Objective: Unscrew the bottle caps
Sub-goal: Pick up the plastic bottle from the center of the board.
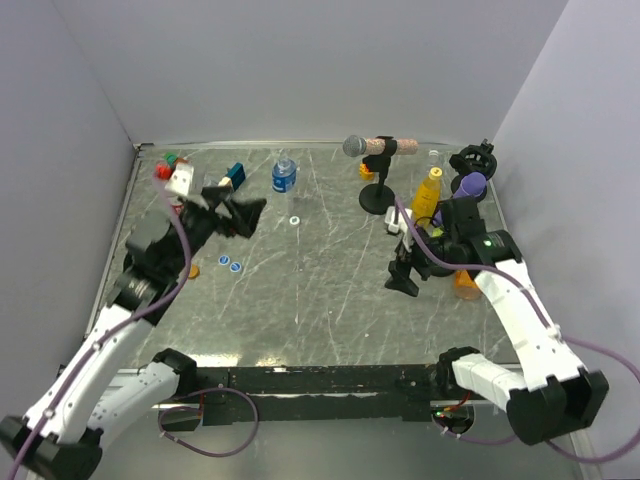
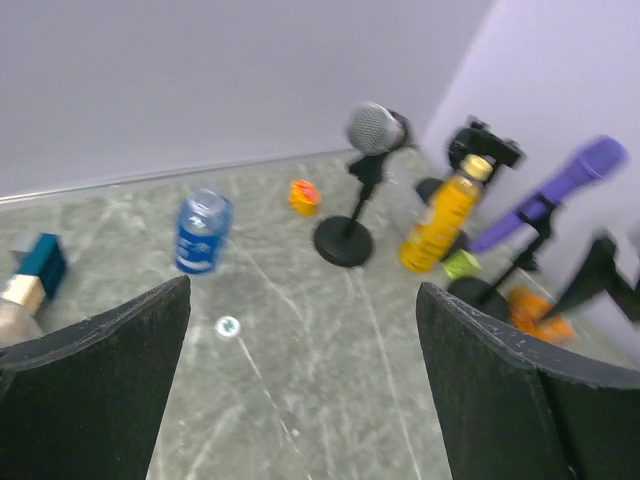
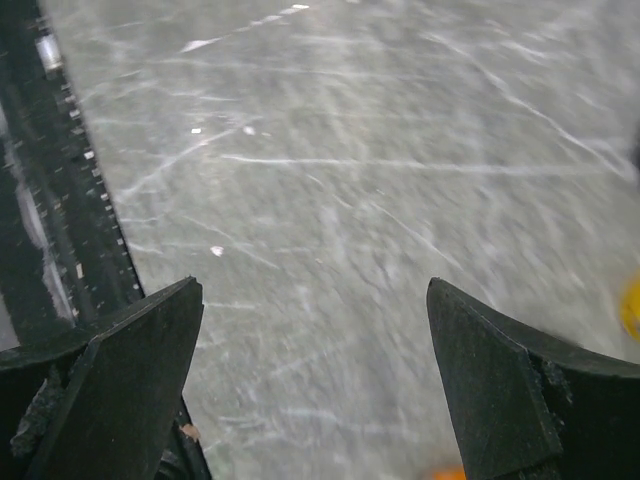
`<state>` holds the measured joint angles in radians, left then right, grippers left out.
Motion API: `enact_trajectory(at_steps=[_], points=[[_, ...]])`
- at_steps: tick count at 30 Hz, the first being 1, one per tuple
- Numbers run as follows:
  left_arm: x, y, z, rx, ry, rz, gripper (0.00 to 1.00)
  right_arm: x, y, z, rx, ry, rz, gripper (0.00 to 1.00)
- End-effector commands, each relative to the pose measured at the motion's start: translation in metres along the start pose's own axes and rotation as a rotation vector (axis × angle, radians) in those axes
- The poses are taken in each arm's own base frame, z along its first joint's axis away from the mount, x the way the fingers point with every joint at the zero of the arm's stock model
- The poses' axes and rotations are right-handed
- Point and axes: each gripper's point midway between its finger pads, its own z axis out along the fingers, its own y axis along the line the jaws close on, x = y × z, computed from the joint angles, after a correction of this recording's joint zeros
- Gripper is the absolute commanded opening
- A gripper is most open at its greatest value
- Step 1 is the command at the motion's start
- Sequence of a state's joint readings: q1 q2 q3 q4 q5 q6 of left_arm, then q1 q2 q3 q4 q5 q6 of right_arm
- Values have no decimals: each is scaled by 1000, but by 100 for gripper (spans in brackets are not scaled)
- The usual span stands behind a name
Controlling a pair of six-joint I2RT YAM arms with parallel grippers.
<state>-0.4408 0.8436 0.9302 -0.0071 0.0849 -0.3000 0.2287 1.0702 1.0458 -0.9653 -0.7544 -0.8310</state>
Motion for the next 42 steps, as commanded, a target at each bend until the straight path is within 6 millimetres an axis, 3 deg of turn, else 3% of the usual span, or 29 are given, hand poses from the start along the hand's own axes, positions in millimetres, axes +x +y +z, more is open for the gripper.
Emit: enact_trajectory(at_steps=[1,6,12,18,27,31,42], points=[[30,-23,-22,158,30,-32,96,3,-13,-38,244,63,158,99],[72,-15,-43,163,118,24,97,26,0,-45,243,98,297,99],[89,-16,-53,198,142,62,97,44,-8,-69,365,119,333,99],[107,-23,-57,246,223,45,96,83,-22,-85,461,171,482,99],[116,-17,-55,224,262,53,97,139,-51,-114,647,251,760,99],[118,-16,-54,221,269,54,97,148,-66,-126,702,190,894,99],[121,-10,-52,195,278,58,97,179,-105,-115,717,28,1230,98]])
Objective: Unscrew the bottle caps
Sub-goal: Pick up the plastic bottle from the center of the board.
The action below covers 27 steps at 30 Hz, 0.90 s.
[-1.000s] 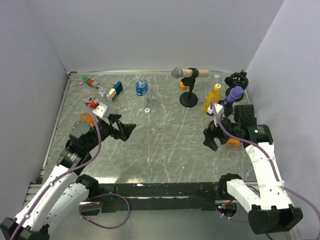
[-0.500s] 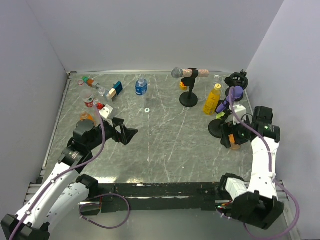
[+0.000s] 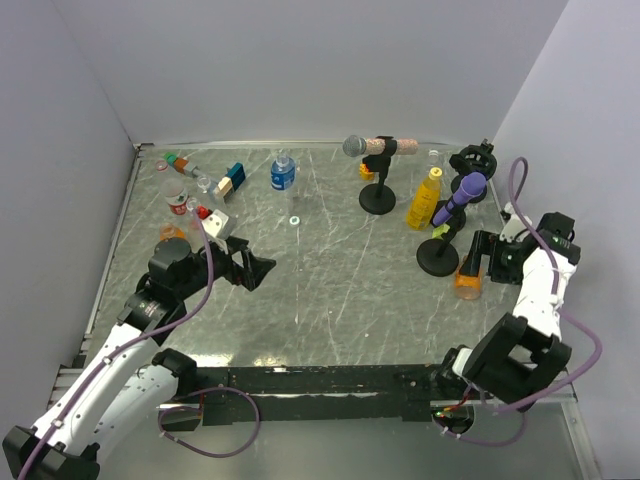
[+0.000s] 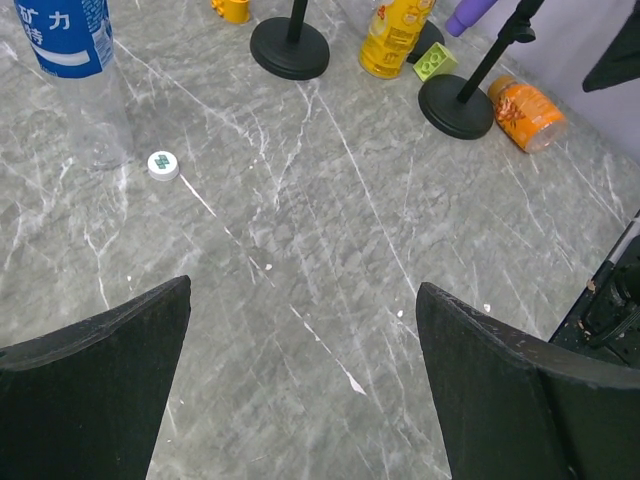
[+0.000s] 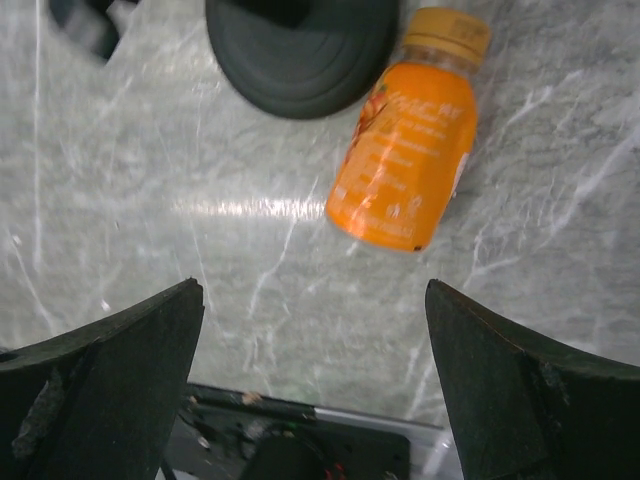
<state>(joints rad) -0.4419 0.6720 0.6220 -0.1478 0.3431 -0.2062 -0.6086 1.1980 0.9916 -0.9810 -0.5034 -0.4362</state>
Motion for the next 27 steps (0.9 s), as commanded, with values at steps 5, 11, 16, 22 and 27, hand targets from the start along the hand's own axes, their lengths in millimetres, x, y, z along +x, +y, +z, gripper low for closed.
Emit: enact_trajectory(at_steps=[5,11,16,22,27], points=[[-15,3,-1,-22,-48,35,97,-16,-37,27,126,-40,202,96],[-16,12,-3,-69,-61,45,97,-19,-50,38,147,-34,195,95],[-15,14,-3,-85,-68,44,97,-12,-56,59,111,40,214,94],[-12,17,0,-91,-49,44,97,-9,-65,86,64,125,249,89],[-11,19,-1,-104,-47,48,97,-2,-72,102,81,183,233,80]])
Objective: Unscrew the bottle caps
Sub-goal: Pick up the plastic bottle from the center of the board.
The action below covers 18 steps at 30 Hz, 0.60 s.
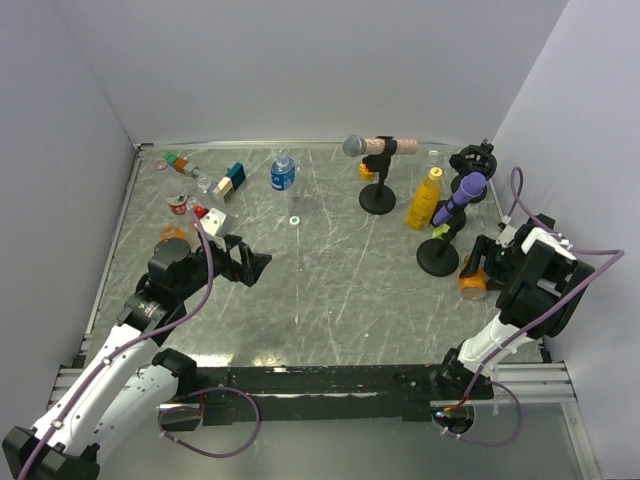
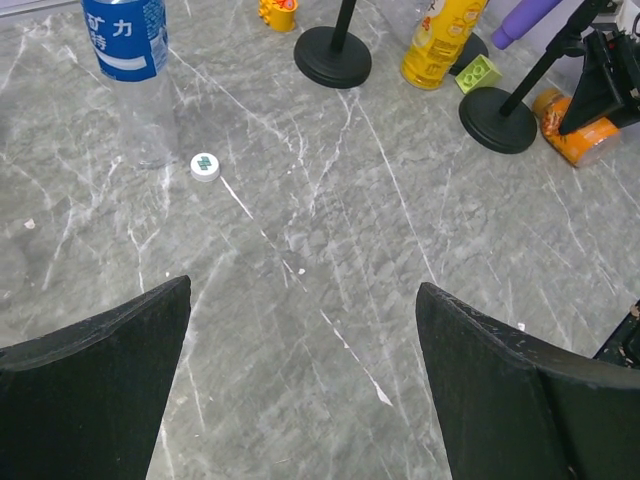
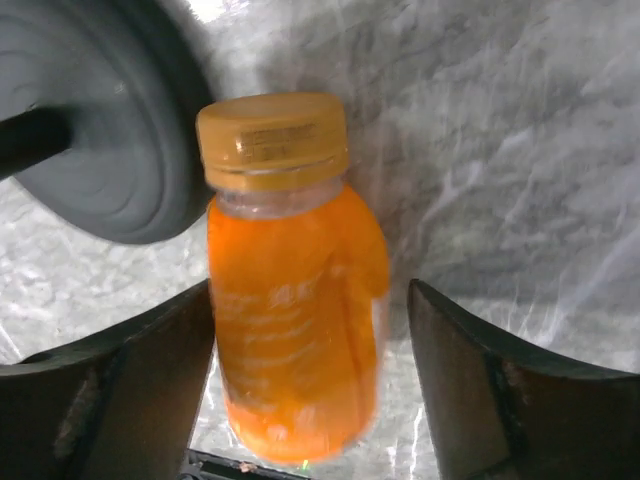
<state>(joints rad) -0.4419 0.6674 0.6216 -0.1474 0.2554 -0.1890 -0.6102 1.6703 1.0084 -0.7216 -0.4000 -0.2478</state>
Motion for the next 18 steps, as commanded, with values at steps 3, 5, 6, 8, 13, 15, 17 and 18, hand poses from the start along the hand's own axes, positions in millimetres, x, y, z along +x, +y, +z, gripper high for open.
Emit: enact_trajectory(at_steps=[3,5,6,8,13,15,17,18], points=[[-10,5,-1,-26,-36,29,97,-18,-12,8,56,0,-36,69],[-11,5,-2,-27,-42,34,97,-18,-17,12,71,11,-38,63],[-11,5,-2,-27,-42,35,96,-17,-18,13,73,17,-41,59],[-11,4,-2,-24,-41,34,97,-15,-20,14,75,27,-52,52],[-8,2,1,-5,-26,36,97,-5,-21,4,101,19,-115,32],[-7,0,2,3,-19,34,97,0,-24,-3,119,17,-158,28],[-7,-1,2,14,-17,35,97,4,-26,-10,128,15,-198,24],[-8,-2,1,18,-21,36,97,7,-27,-14,130,15,-220,23]])
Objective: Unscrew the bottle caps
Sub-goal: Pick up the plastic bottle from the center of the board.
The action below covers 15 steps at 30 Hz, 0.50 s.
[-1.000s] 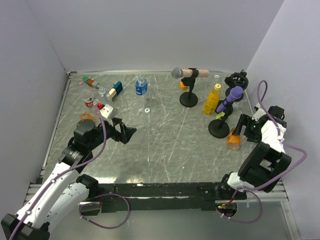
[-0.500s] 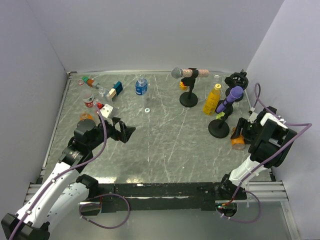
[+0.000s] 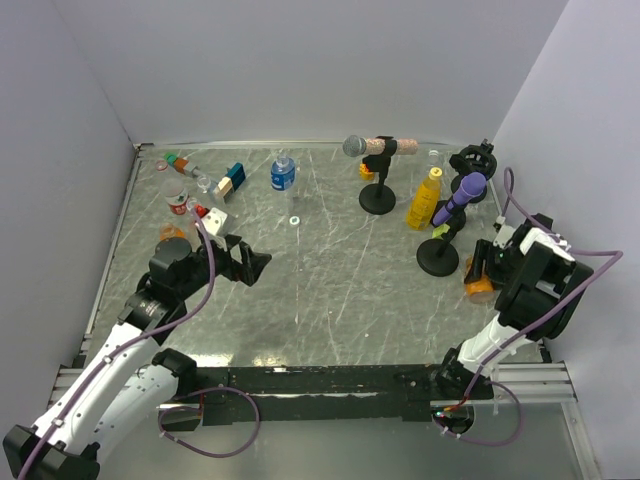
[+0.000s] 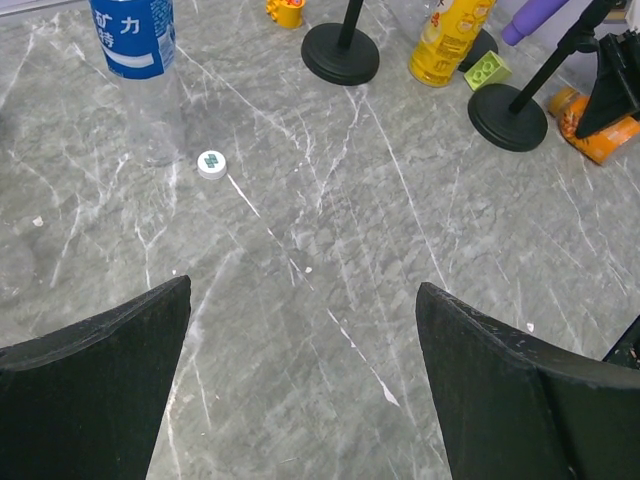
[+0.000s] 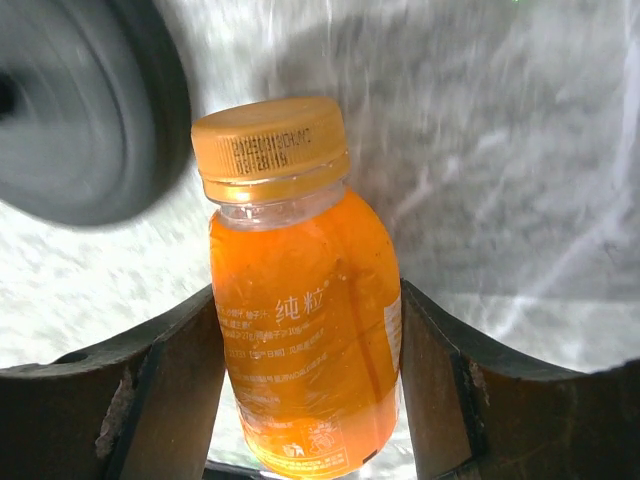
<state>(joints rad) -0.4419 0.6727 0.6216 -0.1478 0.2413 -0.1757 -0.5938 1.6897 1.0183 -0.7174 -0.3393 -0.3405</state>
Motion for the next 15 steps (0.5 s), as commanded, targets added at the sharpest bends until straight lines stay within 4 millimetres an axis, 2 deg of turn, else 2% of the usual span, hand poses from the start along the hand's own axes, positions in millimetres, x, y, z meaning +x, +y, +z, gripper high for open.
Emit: enact_trajectory(at_steps=[1,6,11,15], points=[[-8,-6,0,38,-24,25,97,12,-17,-22,82,-12,-135,22],[-9,-15,-2,86,-41,28,97,31,-19,-44,91,-38,-270,20],[-5,-28,0,166,-18,12,97,48,3,-63,38,-81,-439,20],[-4,-47,-1,272,-9,-21,97,60,27,-80,-37,-108,-541,19]])
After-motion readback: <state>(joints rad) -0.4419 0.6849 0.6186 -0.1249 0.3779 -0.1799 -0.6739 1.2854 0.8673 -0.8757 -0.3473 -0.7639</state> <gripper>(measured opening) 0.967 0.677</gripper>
